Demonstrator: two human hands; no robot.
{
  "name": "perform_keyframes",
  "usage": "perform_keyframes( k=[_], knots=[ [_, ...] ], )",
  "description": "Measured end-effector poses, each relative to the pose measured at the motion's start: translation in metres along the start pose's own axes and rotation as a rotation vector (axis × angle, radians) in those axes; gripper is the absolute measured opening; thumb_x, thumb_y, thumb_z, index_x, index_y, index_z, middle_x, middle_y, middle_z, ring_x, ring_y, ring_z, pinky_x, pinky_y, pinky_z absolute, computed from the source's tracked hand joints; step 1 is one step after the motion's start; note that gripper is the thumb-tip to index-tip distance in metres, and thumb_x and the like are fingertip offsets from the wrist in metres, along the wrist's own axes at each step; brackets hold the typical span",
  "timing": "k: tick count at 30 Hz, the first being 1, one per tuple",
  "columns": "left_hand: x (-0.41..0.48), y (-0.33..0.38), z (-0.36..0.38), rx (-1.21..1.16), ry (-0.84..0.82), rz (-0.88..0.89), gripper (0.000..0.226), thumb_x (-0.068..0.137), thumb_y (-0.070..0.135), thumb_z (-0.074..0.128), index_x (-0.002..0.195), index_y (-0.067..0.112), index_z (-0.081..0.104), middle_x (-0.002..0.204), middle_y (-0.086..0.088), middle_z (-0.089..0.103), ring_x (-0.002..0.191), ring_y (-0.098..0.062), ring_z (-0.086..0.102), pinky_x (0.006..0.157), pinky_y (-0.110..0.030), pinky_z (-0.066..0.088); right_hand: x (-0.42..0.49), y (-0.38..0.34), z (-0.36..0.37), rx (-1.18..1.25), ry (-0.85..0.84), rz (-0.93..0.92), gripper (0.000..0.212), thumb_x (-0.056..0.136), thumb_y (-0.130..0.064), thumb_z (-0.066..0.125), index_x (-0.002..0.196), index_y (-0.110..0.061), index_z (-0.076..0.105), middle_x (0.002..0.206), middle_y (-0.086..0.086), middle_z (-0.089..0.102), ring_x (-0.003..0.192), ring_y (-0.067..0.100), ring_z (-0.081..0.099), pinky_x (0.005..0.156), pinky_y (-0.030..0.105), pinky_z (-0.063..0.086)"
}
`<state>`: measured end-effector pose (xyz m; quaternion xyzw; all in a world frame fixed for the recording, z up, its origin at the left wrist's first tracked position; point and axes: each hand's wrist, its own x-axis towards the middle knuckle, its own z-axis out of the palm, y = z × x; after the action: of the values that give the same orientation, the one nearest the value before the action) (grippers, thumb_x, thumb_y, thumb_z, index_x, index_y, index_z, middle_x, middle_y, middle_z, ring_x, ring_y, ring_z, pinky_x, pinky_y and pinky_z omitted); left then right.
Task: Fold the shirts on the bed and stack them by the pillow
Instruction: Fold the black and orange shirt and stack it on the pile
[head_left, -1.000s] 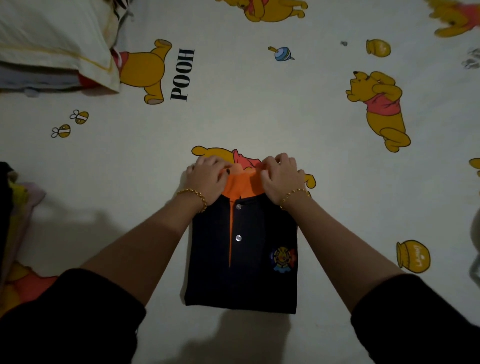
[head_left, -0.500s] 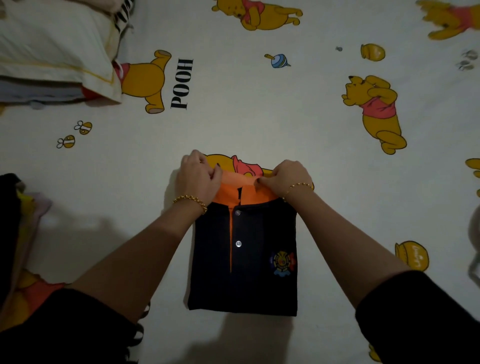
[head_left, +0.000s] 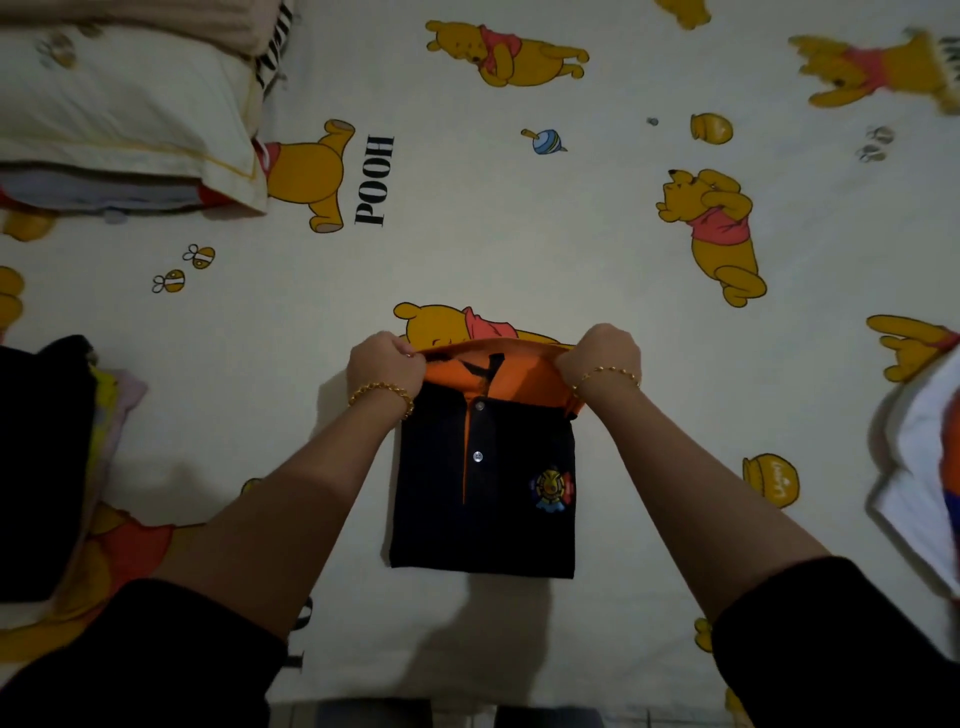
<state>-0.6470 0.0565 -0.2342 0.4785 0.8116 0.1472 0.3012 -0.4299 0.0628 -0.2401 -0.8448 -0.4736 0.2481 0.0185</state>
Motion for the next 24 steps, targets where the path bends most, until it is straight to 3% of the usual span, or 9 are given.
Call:
perform_keyframes(
  k=[2,4,7,9,14,17,21,24],
  knots=[
    [-0.007,-0.005,-0.004,-0.087,-0.008,-0.035,0.018,0.083,0.016,0.064,0.098,0.011,0.073,0.100,-0.008,0.070,0.097,-0.026,0.063,0.085,-0.033,0.052,-0.005,0.005,-0.005,0.105,0.024,0.068,0.015,0.076,-0.016,0.063,0.066,-0.008,0.057,0.073,0.008,0.060,0.068,0.025,0.058,0.053,0.023,0.044],
    [-0.013,-0.010,-0.007,-0.166,-0.055,-0.069,0.022,0.082,0.018,0.067,0.100,0.009,0.074,0.099,-0.009,0.071,0.097,-0.026,0.064,0.086,-0.033,0.052,-0.009,0.009,-0.006,0.370,-0.047,0.174,0.010,0.076,-0.014,0.061,0.073,-0.007,0.066,0.076,0.010,0.067,0.072,0.026,0.066,0.060,0.031,0.056],
    [-0.020,-0.013,-0.014,-0.545,-0.209,-0.299,0.027,0.081,0.015,0.070,0.106,0.003,0.067,0.104,-0.015,0.068,0.097,-0.027,0.064,0.085,-0.034,0.053,-0.026,0.009,-0.013,1.015,-0.357,0.413,0.014,0.085,0.000,0.054,0.073,-0.006,0.058,0.080,0.012,0.063,0.074,0.025,0.064,0.072,0.042,0.057],
    [-0.025,-0.012,-0.019,-0.834,-0.330,-0.443,0.025,0.086,0.010,0.064,0.109,0.001,0.059,0.110,-0.018,0.064,0.098,-0.027,0.063,0.085,-0.035,0.053,-0.037,0.010,-0.017,1.283,-0.533,0.527,0.020,0.093,0.002,0.043,0.079,-0.004,0.057,0.086,0.014,0.062,0.081,0.027,0.062,0.071,0.044,0.053],
    [-0.025,-0.015,-0.022,-1.088,-0.512,-0.594,0.017,0.094,0.017,0.048,0.105,0.006,0.054,0.108,-0.015,0.060,0.092,-0.025,0.061,0.088,-0.039,0.049,-0.033,0.011,-0.015,1.378,-0.680,0.743,0.027,0.098,-0.005,0.025,0.103,-0.010,0.051,0.099,0.011,0.057,0.102,0.025,0.052,0.078,0.042,0.045],
    [-0.021,-0.018,-0.017,-1.147,-0.515,-0.684,0.038,0.095,0.020,0.044,0.129,0.006,0.041,0.111,-0.017,0.058,0.098,-0.028,0.058,0.087,-0.042,0.048,-0.019,0.012,-0.008,1.355,-0.652,0.810,0.030,0.099,-0.012,0.027,0.113,-0.013,0.053,0.107,0.010,0.059,0.102,0.024,0.055,0.088,0.040,0.046],
    [-0.018,-0.020,-0.011,-1.092,-0.552,-0.697,0.042,0.098,0.025,0.041,0.135,0.007,0.035,0.124,-0.019,0.054,0.109,-0.031,0.054,0.089,-0.045,0.048,-0.014,0.016,-0.002,1.374,-0.641,0.732,0.026,0.099,-0.008,0.029,0.100,-0.011,0.055,0.098,0.011,0.060,0.089,0.024,0.057,0.095,0.041,0.045],
    [-0.018,-0.020,-0.006,-1.023,-0.590,-0.671,0.040,0.099,0.025,0.040,0.136,0.009,0.037,0.126,-0.018,0.054,0.112,-0.031,0.054,0.090,-0.045,0.047,-0.018,0.020,0.004,1.386,-0.634,0.609,0.029,0.099,-0.002,0.027,0.101,-0.008,0.055,0.096,0.012,0.059,0.084,0.023,0.055,0.098,0.041,0.042]
  ],
)
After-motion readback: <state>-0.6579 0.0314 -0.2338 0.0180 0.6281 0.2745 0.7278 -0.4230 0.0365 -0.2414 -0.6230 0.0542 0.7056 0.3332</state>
